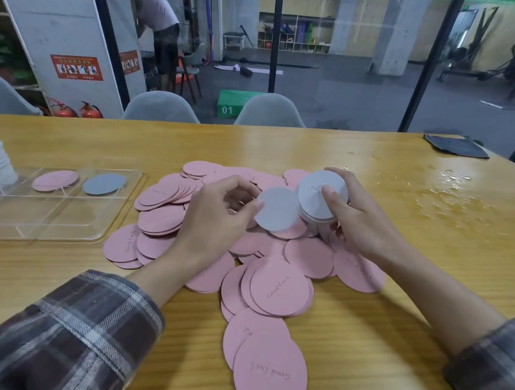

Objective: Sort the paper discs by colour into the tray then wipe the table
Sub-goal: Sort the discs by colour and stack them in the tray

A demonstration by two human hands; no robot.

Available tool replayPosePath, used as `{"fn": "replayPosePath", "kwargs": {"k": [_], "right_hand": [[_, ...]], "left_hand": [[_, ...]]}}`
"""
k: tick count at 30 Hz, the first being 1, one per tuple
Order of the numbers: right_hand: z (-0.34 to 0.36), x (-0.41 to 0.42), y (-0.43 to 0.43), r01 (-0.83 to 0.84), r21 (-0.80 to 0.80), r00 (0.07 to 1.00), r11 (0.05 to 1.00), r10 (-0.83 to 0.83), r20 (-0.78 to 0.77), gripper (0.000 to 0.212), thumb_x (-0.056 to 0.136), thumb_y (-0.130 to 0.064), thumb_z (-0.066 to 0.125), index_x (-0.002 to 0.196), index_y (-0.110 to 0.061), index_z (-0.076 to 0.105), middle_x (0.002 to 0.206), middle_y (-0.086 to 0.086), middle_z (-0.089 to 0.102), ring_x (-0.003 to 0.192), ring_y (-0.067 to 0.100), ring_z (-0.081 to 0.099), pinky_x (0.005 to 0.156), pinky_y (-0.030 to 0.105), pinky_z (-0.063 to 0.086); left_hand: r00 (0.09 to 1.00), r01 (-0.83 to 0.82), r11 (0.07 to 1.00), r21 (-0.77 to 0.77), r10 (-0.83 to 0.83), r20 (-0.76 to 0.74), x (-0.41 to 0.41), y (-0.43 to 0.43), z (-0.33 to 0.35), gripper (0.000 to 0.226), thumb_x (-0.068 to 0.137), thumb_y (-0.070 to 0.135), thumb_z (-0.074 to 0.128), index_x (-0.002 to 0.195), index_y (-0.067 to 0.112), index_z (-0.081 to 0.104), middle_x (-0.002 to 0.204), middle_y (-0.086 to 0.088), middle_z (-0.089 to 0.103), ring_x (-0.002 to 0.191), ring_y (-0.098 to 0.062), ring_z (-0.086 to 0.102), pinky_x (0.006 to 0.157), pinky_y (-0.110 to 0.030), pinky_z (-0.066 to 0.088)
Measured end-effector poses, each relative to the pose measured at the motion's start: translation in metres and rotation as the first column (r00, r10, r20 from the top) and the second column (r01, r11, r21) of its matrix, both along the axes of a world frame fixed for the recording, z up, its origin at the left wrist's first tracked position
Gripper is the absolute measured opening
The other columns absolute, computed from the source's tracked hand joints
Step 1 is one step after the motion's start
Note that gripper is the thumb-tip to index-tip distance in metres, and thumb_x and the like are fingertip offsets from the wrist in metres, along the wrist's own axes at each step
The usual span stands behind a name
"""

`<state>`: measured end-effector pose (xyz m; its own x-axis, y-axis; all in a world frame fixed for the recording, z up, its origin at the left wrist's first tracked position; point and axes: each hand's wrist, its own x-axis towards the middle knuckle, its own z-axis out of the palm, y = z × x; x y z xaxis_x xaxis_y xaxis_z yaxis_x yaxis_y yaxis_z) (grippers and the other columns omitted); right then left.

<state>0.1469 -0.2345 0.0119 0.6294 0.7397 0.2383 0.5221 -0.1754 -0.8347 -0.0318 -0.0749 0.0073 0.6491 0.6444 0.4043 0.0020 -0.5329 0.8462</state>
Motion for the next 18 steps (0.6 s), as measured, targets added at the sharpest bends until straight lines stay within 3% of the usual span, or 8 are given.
{"fn": "replayPosePath", "kwargs": {"k": [2, 5, 10, 13, 15, 18], "right_hand": [[0.0, 0.0, 0.0, -0.014, 0.004, 1.0, 1.0, 0.015, -0.014, 0.034, 0.108, -0.041, 0.042, 0.142, -0.038, 0.044, 0.093, -0.018, 0.055, 0.076, 0.001, 0.051, 0.068, 0.024, 0.038], [0.0, 0.0, 0.0, -0.027, 0.009, 0.999, 1.0, 0.027, -0.024, 0.031, 0.109, -0.041, 0.04, 0.14, -0.039, 0.045, 0.096, -0.018, 0.056, 0.077, 0.001, 0.052, 0.071, 0.026, 0.04], [0.003, -0.002, -0.002, -0.026, -0.007, 0.999, 1.0, 0.026, -0.028, 0.03, 0.109, -0.04, 0.039, 0.138, -0.04, 0.046, 0.097, -0.013, 0.057, 0.072, 0.006, 0.052, 0.066, 0.027, 0.042], [0.005, -0.01, -0.001, -0.086, 0.015, 0.992, 0.996, 0.087, -0.087, 0.026, 0.11, -0.041, 0.039, 0.133, -0.044, 0.049, 0.097, 0.003, 0.063, 0.065, 0.021, 0.052, 0.058, 0.04, 0.043], [0.005, -0.016, -0.001, -0.116, 0.016, 0.989, 0.993, 0.117, -0.094, 0.025, 0.109, -0.045, 0.037, 0.127, -0.05, 0.053, 0.111, 0.008, 0.062, 0.073, 0.032, 0.053, 0.062, 0.045, 0.045], [0.006, -0.023, 0.0, -0.14, 0.011, 0.987, 0.99, 0.14, -0.083, 0.03, 0.11, -0.049, 0.03, 0.126, -0.05, 0.055, 0.122, 0.005, 0.06, 0.091, 0.04, 0.057, 0.07, 0.052, 0.053]], "left_hand": [[0.996, 0.035, 0.985, -0.166, -0.021, 0.085, -0.001, -0.002, 0.004, 0.004, 0.093, 0.004, 0.074, 0.096, 0.006, 0.073, 0.081, -0.002, 0.074, 0.064, -0.012, 0.07, 0.061, -0.022, 0.059], [0.993, 0.063, 0.967, -0.248, -0.035, 0.115, -0.001, -0.003, 0.006, 0.005, 0.093, 0.003, 0.074, 0.098, 0.002, 0.073, 0.078, -0.005, 0.071, 0.059, -0.008, 0.064, 0.059, -0.015, 0.054], [0.988, 0.081, 0.948, -0.308, -0.035, 0.152, 0.002, 0.001, 0.006, 0.003, 0.093, 0.003, 0.073, 0.094, 0.006, 0.073, 0.068, 0.0, 0.068, 0.059, -0.013, 0.061, 0.065, -0.024, 0.058], [0.989, 0.096, 0.947, -0.306, -0.056, 0.137, 0.003, -0.006, 0.006, 0.003, 0.091, 0.008, 0.077, 0.094, 0.009, 0.075, 0.07, 0.0, 0.071, 0.062, -0.014, 0.066, 0.072, -0.033, 0.064], [0.991, 0.099, 0.951, -0.294, -0.067, 0.116, 0.005, -0.011, 0.006, 0.006, 0.089, 0.012, 0.081, 0.093, 0.011, 0.076, 0.075, -0.002, 0.076, 0.066, -0.018, 0.072, 0.071, -0.032, 0.064], [0.994, 0.068, 0.957, -0.282, -0.042, 0.098, 0.009, -0.015, 0.003, 0.011, 0.085, 0.015, 0.085, 0.091, 0.011, 0.076, 0.08, -0.005, 0.078, 0.068, -0.022, 0.077, 0.059, -0.023, 0.057]]}}
